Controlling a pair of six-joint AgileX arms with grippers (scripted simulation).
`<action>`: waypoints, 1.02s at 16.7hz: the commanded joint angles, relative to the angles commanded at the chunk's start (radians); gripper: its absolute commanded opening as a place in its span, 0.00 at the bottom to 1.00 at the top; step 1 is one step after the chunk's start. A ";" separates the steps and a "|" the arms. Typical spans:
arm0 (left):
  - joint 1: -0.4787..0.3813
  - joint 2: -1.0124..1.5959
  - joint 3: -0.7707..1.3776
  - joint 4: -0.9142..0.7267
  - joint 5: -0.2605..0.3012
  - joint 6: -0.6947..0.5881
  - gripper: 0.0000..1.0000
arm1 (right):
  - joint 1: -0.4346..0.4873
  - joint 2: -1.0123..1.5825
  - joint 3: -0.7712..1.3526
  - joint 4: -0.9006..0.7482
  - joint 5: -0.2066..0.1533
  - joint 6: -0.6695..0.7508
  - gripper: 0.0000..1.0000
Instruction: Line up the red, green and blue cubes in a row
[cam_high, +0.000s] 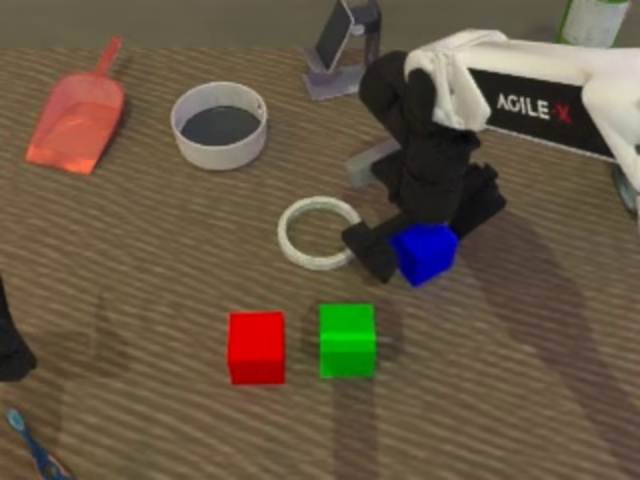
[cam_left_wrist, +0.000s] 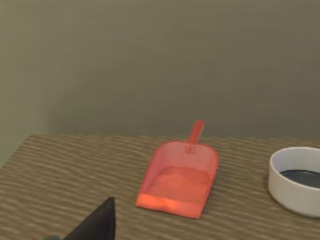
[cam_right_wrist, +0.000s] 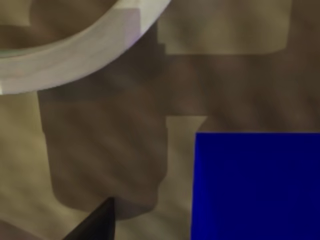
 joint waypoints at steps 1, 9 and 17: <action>0.000 0.000 0.000 0.000 0.000 0.000 1.00 | 0.000 0.000 0.000 0.000 0.000 0.000 1.00; 0.000 0.000 0.000 0.000 0.000 0.000 1.00 | 0.000 0.000 0.000 0.000 0.000 0.000 0.40; 0.000 0.000 0.000 0.000 0.000 0.000 1.00 | 0.000 0.000 0.000 0.000 0.000 0.000 0.00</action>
